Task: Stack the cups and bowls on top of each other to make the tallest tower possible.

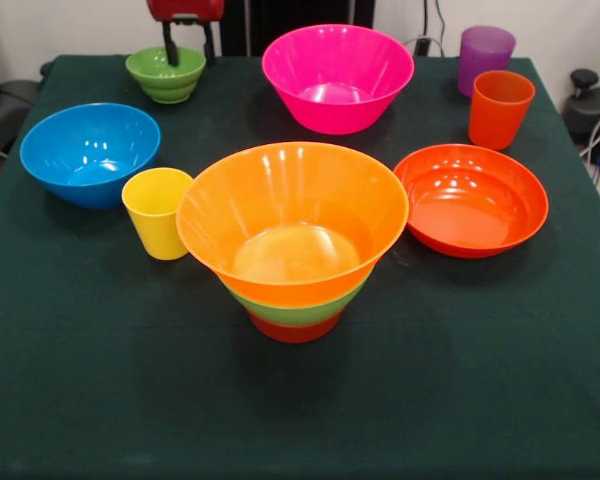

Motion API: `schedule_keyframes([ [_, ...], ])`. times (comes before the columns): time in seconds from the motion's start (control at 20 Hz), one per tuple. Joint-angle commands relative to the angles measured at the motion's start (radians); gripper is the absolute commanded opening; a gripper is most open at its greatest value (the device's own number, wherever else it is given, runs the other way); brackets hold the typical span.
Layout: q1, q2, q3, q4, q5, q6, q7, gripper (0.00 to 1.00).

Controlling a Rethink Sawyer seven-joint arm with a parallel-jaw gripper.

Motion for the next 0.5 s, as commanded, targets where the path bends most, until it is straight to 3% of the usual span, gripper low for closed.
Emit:
schedule_keyframes([
  [0.05, 0.013, 0.054, 0.105, -0.085, 0.022, 0.044, 0.044, 1.00],
  [0.5, 0.015, 0.082, 0.103, -0.107, 0.018, 0.042, 0.041, 1.00],
])
